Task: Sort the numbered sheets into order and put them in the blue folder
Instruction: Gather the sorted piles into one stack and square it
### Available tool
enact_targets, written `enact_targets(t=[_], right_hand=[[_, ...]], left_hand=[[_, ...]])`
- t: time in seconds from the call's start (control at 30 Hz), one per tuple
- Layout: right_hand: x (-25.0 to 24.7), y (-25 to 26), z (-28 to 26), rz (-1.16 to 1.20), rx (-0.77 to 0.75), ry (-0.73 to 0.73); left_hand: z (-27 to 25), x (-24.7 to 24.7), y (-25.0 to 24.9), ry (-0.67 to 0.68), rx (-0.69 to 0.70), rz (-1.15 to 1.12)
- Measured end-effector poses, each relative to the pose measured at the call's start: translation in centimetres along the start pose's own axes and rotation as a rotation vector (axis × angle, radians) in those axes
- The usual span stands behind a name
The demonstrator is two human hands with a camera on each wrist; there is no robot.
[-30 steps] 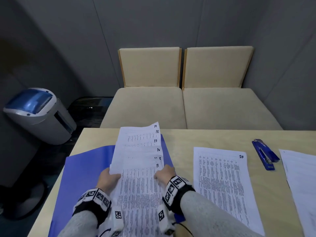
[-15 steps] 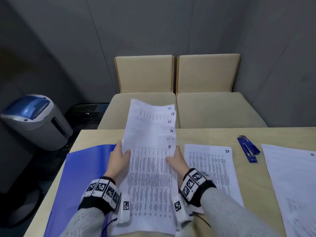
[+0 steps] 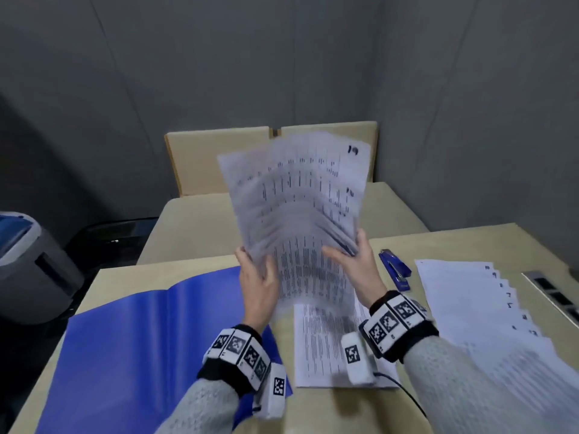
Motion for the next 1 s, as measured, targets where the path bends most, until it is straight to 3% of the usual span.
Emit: enact_targets(t=[0.4,0.53,0.73,0.87,1.0], right_hand=[[-3.8,-3.7,0.5,-0.046,0.092,-0.149],[-4.4,-4.9,1.0,0.088,0.158,-0.189],[-2.4,-3.4,2.0,-0.003,0.059,-0.068],[-2.4,-1.8,1.4,-0.016,-0.082,-0.127],[-3.2,-1.3,1.4,-0.212,-0.157,-0.243]], left_hand=[[1.4,1.4,3.2,0.093,-0.23,-0.042],[1.7,1.7,5.2,0.141,-0.281,-0.078],[1.7,1.4,4.3,0.019,-0.231,-0.028],[0.8,1.9,2.5,-0.032,-0.119,-0.011],[1.3,2.4,4.4,0.037,-0.179,0.0]])
Point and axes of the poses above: each hand's wrist, its own z-axis towards the middle knuckle, its own x-axis out of the palm, y = z × x, the point moved 9 cm from there along z, towards the middle knuckle, and after that the axes turned 14 degrees about y, right-handed, at the moved point
